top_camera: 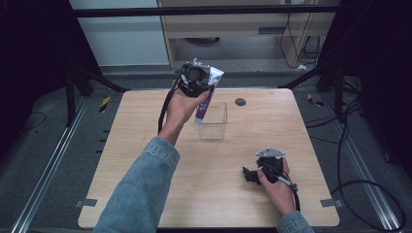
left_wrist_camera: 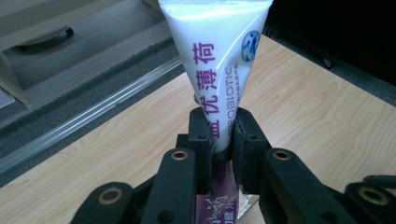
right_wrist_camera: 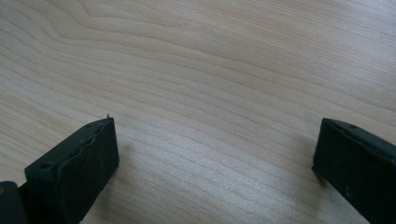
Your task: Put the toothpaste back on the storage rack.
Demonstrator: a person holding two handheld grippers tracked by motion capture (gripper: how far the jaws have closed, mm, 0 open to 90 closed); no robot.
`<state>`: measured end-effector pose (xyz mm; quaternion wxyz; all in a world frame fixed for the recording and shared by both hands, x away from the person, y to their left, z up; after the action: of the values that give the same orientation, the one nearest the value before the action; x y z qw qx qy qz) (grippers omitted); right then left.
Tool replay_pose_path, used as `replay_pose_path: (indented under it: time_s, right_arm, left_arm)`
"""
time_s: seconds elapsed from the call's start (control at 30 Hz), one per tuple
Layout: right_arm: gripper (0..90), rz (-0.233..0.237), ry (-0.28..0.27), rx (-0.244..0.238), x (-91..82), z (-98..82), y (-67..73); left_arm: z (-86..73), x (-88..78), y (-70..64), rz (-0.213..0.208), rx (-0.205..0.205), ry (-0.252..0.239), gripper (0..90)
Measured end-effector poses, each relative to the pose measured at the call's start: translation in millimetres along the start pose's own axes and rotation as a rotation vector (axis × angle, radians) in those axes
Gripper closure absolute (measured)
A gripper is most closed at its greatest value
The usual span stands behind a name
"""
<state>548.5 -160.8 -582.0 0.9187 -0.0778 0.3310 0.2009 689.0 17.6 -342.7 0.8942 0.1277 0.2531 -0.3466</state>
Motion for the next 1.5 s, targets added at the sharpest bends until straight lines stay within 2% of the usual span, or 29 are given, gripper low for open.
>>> replay_pose_path:
  time_s: [0.23, 0.57, 0.93, 1.27, 1.4, 1.5]
  right_arm:
    - [0.4, 0.001, 0.001, 0.000, 0.0, -0.1, 0.1]
    - [0.4, 0.001, 0.001, 0.001, 0.0, -0.1, 0.1]
    - [0.4, 0.006, 0.001, 0.003, -0.2, -0.2, 0.6]
    - [0.4, 0.006, 0.000, 0.002, -0.1, 0.0, 0.5]
    - [0.4, 0.004, -0.001, -0.004, 0.0, -0.1, 0.0]
    - [0.4, 0.005, -0.001, -0.002, -0.1, -0.2, 0.2]
  left_arm:
    - [11.5, 4.9, 2.4, -0.002, -0.017, -0.039, 79.2]
    - [25.5, 15.6, 6.2, 0.007, 0.001, -0.075, 79.2]
    - [29.5, 25.9, 10.9, 0.000, -0.017, -0.127, 79.2]
    - [30.3, 34.4, 4.7, -0.008, 0.034, -0.149, 79.2]
    - [26.7, 37.2, 2.2, -0.017, 0.044, -0.140, 79.2]
    - [24.4, 37.2, 1.8, -0.017, 0.048, -0.151, 79.2]
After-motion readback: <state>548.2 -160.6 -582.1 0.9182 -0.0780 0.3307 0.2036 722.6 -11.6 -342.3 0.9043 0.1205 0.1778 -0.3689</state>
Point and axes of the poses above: each handheld gripper's, and its own axes: x roughly forward along the jaws, z roughly out of its top, y roughly to its left, the point moved 10 cm from there along x, roughly forward along the jaws, and after that the axes turned 4 degrees about -y, right-handed, at the moved point
